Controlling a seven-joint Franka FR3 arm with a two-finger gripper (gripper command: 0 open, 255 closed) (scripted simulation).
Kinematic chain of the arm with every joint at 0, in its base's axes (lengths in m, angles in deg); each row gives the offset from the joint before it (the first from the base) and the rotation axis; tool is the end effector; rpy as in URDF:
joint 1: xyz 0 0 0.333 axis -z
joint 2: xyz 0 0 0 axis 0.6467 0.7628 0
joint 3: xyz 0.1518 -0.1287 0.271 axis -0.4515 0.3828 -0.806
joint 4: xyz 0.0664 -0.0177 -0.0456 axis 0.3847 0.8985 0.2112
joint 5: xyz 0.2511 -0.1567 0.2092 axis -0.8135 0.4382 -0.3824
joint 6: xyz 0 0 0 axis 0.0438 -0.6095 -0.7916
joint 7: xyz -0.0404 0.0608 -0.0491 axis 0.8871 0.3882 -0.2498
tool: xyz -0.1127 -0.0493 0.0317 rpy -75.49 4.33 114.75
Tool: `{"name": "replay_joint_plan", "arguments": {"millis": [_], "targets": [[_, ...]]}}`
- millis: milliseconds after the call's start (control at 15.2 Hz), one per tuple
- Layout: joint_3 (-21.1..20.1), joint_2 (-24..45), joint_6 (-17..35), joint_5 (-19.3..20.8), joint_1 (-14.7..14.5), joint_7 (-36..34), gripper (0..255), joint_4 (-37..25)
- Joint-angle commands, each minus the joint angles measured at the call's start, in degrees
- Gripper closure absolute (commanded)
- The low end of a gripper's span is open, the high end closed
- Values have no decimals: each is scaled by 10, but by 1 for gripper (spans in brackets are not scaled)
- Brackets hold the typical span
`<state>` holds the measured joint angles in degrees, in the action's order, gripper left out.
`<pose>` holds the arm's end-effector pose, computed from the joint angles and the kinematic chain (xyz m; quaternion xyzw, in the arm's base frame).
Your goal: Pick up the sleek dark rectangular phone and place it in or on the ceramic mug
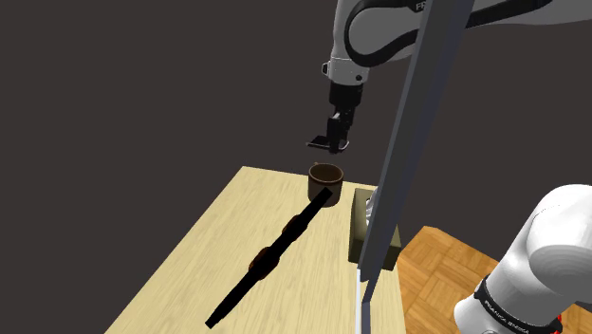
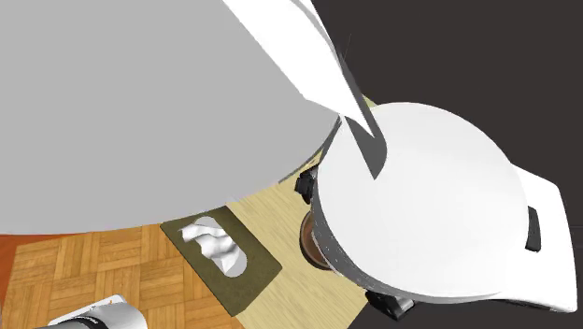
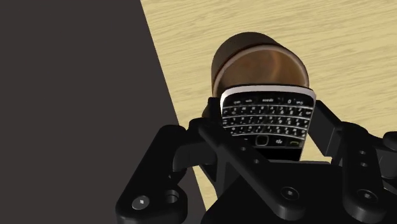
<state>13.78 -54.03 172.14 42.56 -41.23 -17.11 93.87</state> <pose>0.4213 0.0692 0.5165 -0.9843 -0.1761 -0.0048 0.0071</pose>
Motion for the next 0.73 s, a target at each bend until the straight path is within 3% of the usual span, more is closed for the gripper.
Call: {"name": "replay_joint_plan", "arguments": {"millis": [0, 660], "targets": [[1, -3, 16, 0, 0, 3, 255, 18], [-2, 18, 95, -1, 0, 3, 255, 78]]}}
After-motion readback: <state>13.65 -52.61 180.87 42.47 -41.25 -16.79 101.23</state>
